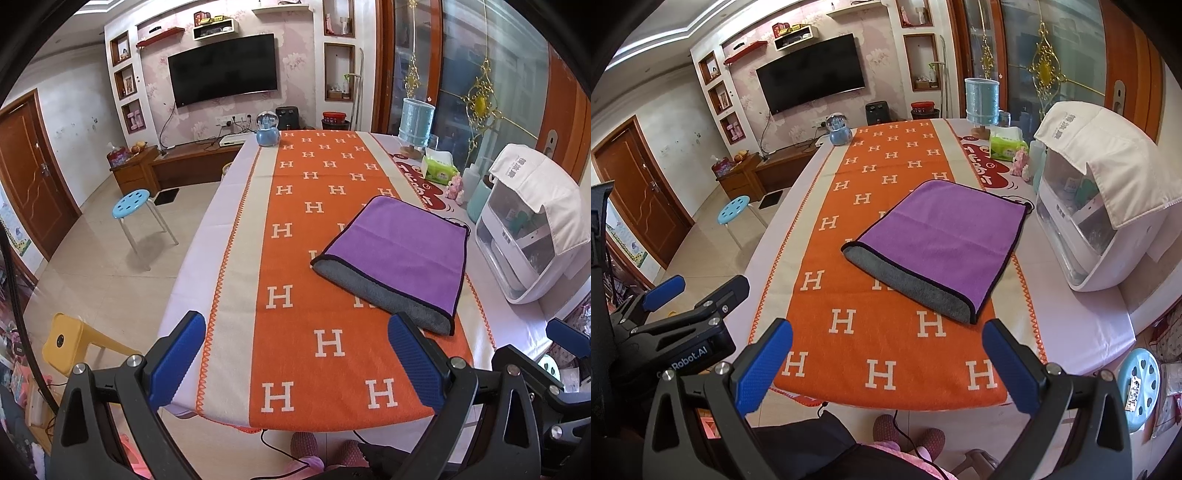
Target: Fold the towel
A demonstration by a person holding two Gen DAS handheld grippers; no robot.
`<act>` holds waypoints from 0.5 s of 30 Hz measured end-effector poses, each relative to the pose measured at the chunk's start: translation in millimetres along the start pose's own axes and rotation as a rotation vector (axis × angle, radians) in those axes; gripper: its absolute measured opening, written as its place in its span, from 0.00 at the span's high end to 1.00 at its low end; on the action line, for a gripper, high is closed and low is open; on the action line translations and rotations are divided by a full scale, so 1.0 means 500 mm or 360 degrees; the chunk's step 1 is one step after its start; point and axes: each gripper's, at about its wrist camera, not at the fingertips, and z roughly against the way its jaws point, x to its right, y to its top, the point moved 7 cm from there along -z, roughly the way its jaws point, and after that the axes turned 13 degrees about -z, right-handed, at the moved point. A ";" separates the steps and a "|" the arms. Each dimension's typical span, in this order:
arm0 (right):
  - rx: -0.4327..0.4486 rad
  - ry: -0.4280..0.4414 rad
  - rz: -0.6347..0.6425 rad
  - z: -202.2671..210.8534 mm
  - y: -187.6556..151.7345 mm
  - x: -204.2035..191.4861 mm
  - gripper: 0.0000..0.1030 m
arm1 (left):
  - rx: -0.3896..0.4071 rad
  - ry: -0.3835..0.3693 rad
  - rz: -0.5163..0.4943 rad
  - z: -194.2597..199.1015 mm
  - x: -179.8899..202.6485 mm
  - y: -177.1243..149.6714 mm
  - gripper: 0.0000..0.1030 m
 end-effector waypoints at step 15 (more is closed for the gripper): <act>0.0008 -0.0073 -0.0057 -0.014 0.002 -0.023 0.00 | -0.0007 -0.0073 -0.0044 -0.019 -0.045 0.020 0.04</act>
